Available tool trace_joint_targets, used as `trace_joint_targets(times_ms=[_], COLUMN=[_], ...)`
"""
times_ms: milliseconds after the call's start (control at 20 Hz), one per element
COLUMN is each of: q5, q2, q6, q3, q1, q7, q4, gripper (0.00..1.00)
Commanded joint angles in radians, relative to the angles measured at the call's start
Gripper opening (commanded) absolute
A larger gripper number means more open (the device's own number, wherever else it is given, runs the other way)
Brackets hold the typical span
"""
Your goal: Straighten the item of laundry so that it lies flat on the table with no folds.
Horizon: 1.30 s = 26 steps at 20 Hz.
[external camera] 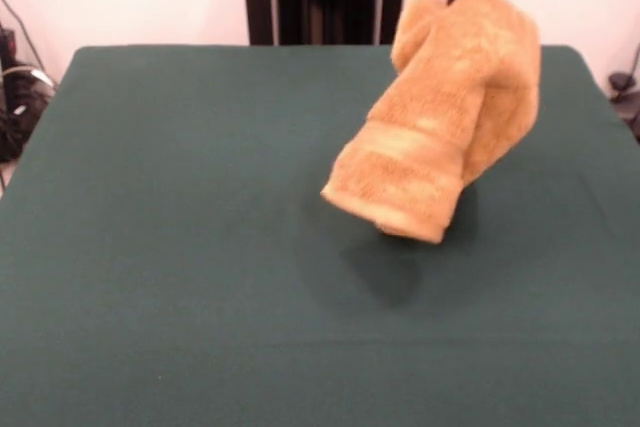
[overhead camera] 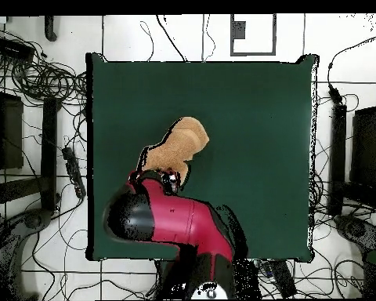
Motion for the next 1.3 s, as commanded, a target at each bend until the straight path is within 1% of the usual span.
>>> trace_joint_targets(times_ms=[50,200,300,450,600,700,1000,1200,1300], q5=[0.081,0.090,0.097,0.105,0.121,0.133,0.119,0.117,0.112], q2=[-0.069,-0.075,-0.077,-0.059,-0.031,0.006,0.104,0.151,0.169], q6=[0.164,0.163,0.153,0.167,0.196,0.216,0.262,0.241,0.250], q3=[-0.048,-0.060,-0.047,-0.030,-0.005,0.016,0.015,0.054,0.061], q1=[0.083,0.094,0.080,0.067,0.050,0.029,0.024,-0.019,-0.028], q7=[0.359,0.356,0.341,0.332,0.323,0.310,0.294,0.243,0.232], q4=[0.080,0.085,0.088,0.057,-0.008,-0.066,-0.230,-0.276,-0.308], gripper=[0.00,0.00,0.00,0.00,0.00,0.00,0.00,0.00,0.00])
